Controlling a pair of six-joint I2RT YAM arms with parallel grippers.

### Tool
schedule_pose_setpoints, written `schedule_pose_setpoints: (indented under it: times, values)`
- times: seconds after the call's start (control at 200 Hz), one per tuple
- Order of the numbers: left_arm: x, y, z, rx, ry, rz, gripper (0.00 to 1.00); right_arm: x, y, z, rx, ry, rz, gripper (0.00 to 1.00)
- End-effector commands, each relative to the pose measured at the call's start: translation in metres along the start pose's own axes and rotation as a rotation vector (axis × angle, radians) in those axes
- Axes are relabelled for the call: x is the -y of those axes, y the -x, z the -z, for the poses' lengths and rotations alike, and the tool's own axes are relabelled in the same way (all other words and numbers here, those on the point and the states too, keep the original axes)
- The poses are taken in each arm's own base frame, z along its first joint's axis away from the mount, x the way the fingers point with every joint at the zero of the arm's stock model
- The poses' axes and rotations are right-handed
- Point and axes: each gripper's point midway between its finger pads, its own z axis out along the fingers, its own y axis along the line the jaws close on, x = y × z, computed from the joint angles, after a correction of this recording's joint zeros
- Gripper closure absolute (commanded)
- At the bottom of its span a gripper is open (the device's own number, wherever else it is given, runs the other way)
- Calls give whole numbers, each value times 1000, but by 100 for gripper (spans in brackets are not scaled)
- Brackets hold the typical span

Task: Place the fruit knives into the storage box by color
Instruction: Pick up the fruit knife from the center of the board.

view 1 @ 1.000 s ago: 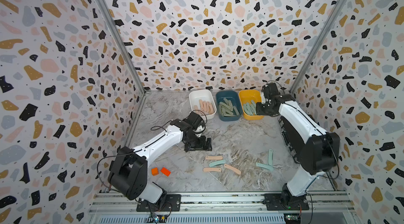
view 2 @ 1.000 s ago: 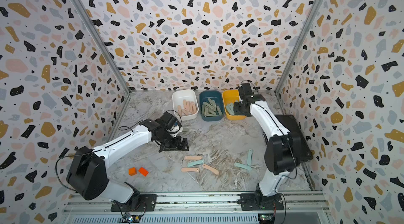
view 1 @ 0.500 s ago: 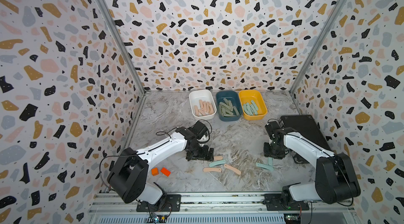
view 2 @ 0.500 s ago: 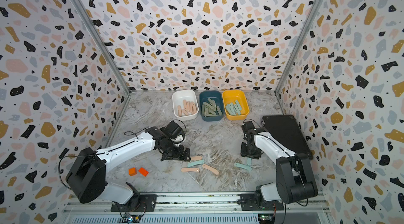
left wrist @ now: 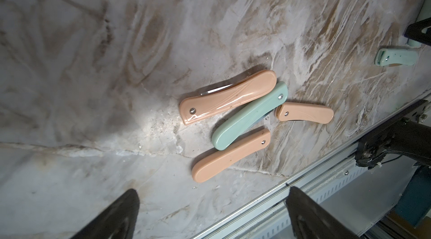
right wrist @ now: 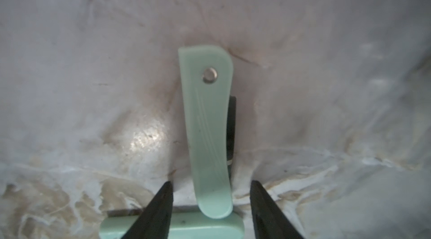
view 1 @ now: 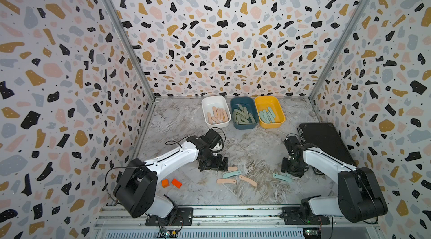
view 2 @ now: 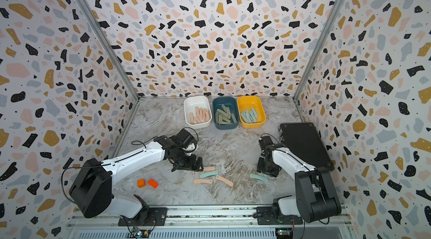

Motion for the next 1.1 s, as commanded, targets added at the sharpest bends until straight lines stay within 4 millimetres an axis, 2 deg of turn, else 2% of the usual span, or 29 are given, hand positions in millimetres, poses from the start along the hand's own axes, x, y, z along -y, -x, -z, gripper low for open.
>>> schedule_pose_setpoints:
  times: [0.0,0.22,0.496,0.701,0.901,1.096]
  values:
    - [0,-1,-3,2,-6,-13,1,-6,-1,-5,-5,42,-31,49]
    - [-1,-1,-3,1,-5,-11,1,-1,3,-9,3,4,-22,61]
    - [0,1,-2,1,1,-9,1,-2,12,-7,33,7,-3,75]
    - [-1,2,-2,4,4,-4,1,-9,16,-2,48,41,15,82]
    - [-2,4,3,17,19,3,1,-20,24,8,72,89,26,83]
    - [-2,11,9,38,20,15,1,-31,43,28,121,121,44,84]
